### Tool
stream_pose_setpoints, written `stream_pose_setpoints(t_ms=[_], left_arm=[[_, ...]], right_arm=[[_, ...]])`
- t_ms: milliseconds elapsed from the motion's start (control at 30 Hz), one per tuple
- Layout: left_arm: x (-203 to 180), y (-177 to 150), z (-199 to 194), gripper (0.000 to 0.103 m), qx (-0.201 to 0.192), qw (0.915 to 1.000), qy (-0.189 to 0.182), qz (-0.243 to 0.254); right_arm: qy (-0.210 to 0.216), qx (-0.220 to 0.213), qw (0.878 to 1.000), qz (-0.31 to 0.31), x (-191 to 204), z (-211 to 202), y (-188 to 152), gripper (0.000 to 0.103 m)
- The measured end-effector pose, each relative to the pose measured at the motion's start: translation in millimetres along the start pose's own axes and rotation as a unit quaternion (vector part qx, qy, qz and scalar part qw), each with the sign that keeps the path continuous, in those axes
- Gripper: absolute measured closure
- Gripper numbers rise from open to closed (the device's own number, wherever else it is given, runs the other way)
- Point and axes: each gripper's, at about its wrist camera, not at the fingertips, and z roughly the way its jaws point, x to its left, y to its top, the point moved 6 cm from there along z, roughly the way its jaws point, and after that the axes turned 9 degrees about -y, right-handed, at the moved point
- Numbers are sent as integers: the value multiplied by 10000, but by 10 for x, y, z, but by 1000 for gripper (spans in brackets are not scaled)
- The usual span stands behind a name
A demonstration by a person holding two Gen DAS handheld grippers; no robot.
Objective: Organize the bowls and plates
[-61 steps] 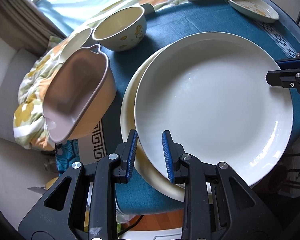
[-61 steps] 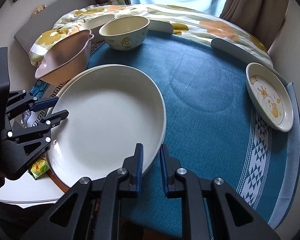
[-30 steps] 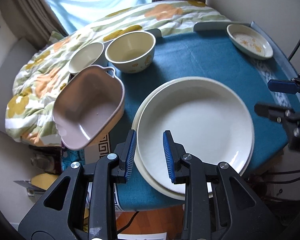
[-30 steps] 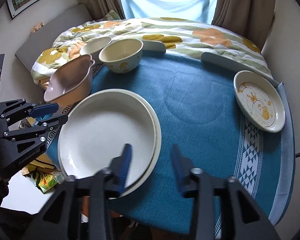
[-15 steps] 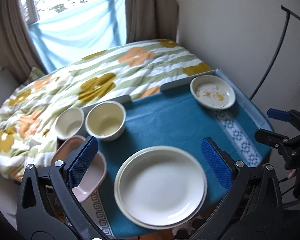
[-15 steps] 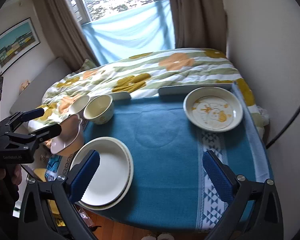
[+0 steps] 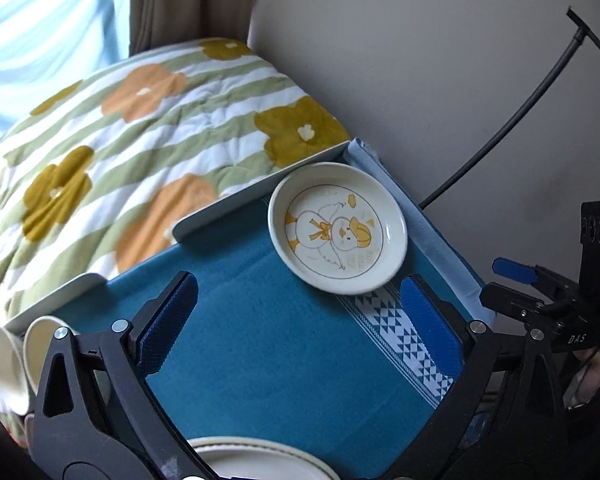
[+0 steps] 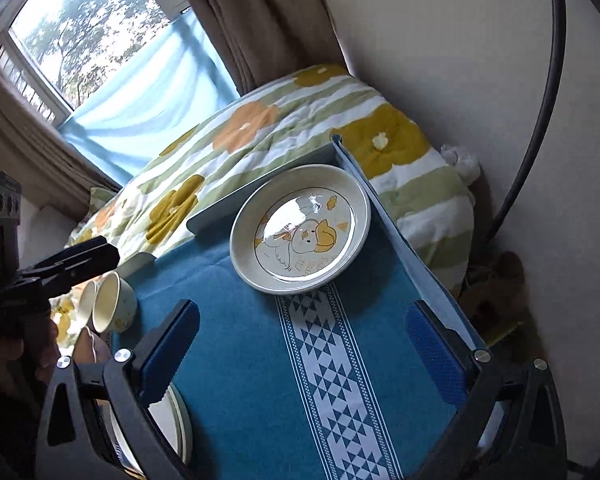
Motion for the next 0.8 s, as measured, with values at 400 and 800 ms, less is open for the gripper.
stream_pose_setpoints(t_ms=[400, 800], left_arm=[[421, 236, 1387, 54, 1171, 9922, -299, -301], [532, 283, 1667, 84, 1330, 9904, -192, -310]], right_arm=[[82, 673, 9968, 418, -215, 1072, 228, 46], [-252, 783, 9946, 640, -355, 1355, 337, 88]])
